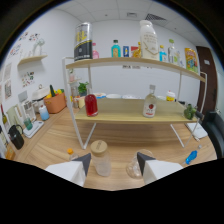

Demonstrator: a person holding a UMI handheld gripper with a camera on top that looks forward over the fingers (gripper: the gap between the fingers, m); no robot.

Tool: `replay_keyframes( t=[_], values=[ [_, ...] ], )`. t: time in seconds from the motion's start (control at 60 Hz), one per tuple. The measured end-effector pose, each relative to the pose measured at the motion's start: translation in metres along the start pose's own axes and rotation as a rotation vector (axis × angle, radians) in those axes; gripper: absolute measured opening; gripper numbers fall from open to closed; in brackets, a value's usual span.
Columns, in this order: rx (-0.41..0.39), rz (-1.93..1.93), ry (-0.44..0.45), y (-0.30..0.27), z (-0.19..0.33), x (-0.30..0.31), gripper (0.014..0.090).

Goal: Make me a cup of Mount Fuji.

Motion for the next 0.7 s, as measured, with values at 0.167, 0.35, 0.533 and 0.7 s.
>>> replay_keyframes(
  t=[0.167, 0.35, 0.533, 0.7],
  values=[
    [-0.073, -0.002, 0.1, -0.013, -0.024, 0.053, 0.086],
    [-0.059, 0.033, 0.12, -0.078, -0.052, 0.08, 0.0855],
    [0.054, 0.051, 0.131, -0.179, -0.066, 0.089, 0.0852],
    [0.252, 0.06, 0.114, -0.266, -0.051, 0.093, 0.0854]
  ],
)
